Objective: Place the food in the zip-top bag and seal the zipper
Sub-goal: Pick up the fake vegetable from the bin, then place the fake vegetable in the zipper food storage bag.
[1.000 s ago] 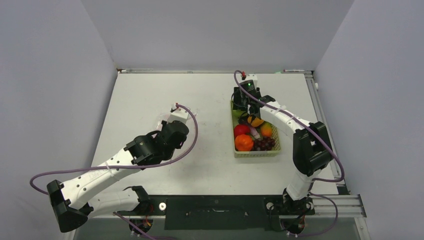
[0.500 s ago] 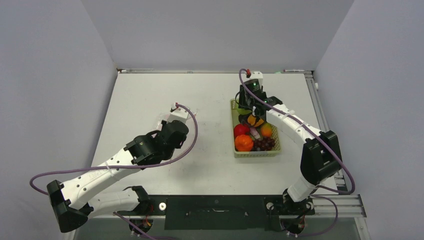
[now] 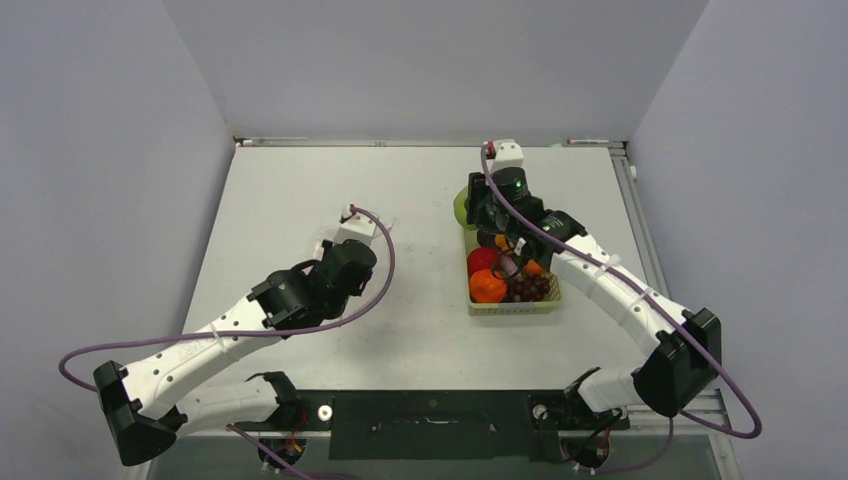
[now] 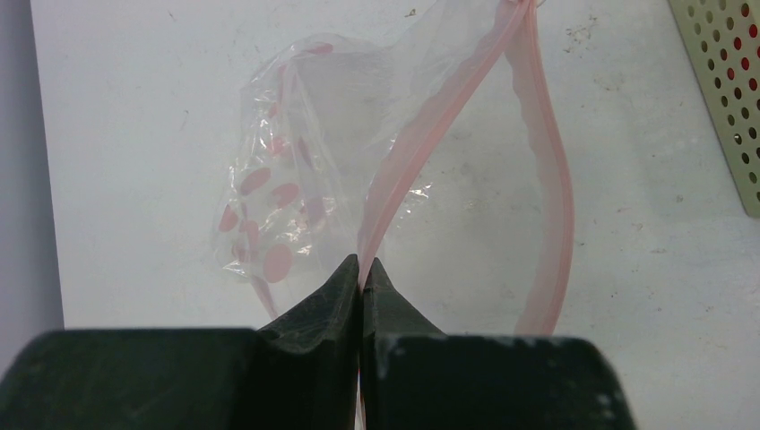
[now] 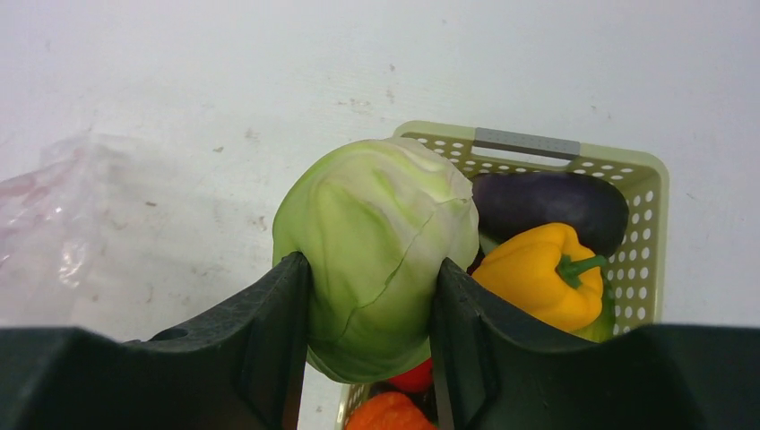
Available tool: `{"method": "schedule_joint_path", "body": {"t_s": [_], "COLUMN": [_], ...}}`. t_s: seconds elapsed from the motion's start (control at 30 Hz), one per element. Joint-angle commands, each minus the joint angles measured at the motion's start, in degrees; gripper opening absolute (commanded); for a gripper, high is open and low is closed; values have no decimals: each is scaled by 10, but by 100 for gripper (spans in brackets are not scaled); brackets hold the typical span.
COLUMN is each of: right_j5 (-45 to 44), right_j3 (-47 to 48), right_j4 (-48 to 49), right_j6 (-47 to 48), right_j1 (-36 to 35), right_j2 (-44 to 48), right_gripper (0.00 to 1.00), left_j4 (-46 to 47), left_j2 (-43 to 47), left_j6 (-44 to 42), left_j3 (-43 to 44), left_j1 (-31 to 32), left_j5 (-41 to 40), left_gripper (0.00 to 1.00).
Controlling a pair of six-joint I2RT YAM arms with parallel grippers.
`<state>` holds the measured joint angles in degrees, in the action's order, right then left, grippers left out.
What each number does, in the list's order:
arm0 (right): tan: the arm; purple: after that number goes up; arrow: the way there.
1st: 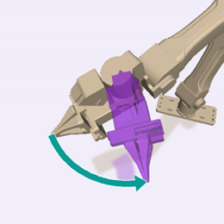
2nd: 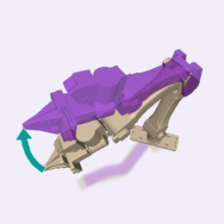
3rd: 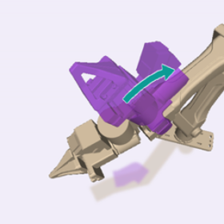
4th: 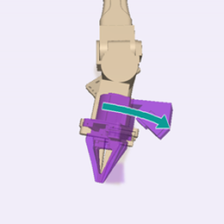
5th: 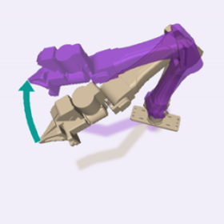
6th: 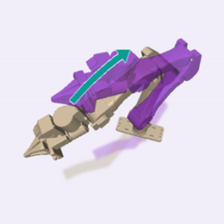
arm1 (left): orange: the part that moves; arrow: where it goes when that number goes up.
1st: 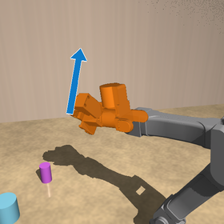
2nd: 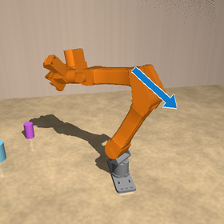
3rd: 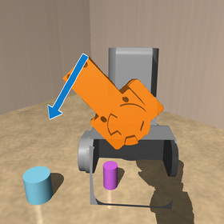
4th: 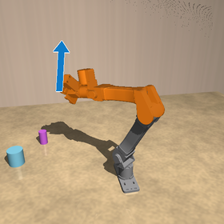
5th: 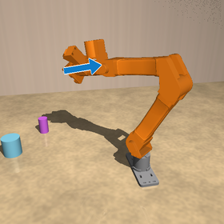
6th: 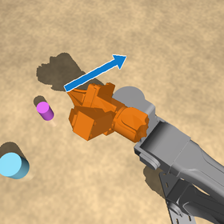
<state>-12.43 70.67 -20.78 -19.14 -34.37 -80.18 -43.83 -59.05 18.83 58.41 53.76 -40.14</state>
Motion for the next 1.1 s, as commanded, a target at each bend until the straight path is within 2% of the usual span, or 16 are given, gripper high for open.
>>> {"method": "schedule_joint_path", "body": {"t_s": [0.0, 0.2, 0.47, 0.8, 1.07], "right_j5": [53, 169, 294, 295, 272], "right_j3": [-16, -41, -82, -98, -91], "right_j4": [18, 43, 97, 151, 183], "right_j6": [5, -7, -36, -46, -56], "right_j1": [-16, -27, -60, -168, -213], "right_j2": [65, 129, 169, 155, 113], "right_gripper": [28, 28, 28, 31, 31], "left_j4": [24, 24, 26, 27, 31], "left_j2": [8, 8, 9, 9, 19], "left_j6": [-2, -2, -2, -2, 0], "left_j3": [0, 1, 0, 0, -1], "left_j1": [-5, -7, -10, -10, -10], "left_j5": [3, 1, 1, 6, 12], "left_gripper": [0, 0, 0, 0, 0]}}
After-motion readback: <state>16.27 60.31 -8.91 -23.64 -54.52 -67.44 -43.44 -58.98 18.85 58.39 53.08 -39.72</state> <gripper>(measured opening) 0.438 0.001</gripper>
